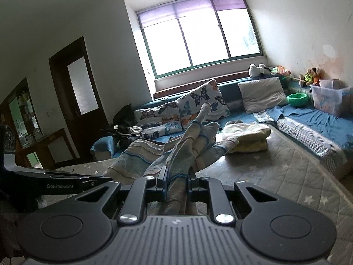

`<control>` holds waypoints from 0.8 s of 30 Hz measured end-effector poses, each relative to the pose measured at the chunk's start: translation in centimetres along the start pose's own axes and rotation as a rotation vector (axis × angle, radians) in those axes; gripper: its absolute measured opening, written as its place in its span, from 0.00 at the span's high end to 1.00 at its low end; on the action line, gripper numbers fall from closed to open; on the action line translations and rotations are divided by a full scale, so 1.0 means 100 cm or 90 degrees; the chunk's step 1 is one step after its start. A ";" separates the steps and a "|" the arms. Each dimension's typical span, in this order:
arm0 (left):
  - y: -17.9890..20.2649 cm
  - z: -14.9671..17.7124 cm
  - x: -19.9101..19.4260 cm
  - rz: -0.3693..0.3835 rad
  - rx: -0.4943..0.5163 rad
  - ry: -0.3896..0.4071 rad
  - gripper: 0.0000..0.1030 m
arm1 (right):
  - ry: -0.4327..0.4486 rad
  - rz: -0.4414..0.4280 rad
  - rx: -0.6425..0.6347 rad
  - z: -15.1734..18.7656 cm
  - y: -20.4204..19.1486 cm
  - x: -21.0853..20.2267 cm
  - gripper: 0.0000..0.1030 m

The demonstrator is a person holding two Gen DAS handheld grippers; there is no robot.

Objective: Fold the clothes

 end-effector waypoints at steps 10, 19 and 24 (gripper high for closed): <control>0.015 -0.013 0.011 -0.028 0.029 0.010 0.91 | 0.015 0.017 -0.037 -0.018 -0.001 0.003 0.85; 0.017 -0.013 0.030 -0.044 0.037 -0.007 0.91 | 0.001 0.030 -0.046 -0.017 0.006 0.017 0.85; 0.014 -0.011 0.044 -0.048 0.031 -0.023 0.91 | -0.011 0.035 -0.048 -0.014 0.010 0.027 0.85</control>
Point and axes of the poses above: each gripper's, at about its wrist camera, not at the fingertips, and x roughly the way its jaws point, y to its right, z to its underside, the point moved 3 cm from there along x, roughly the way its jaws point, and after that the axes turned 10 degrees about z, right-handed, at the moved point
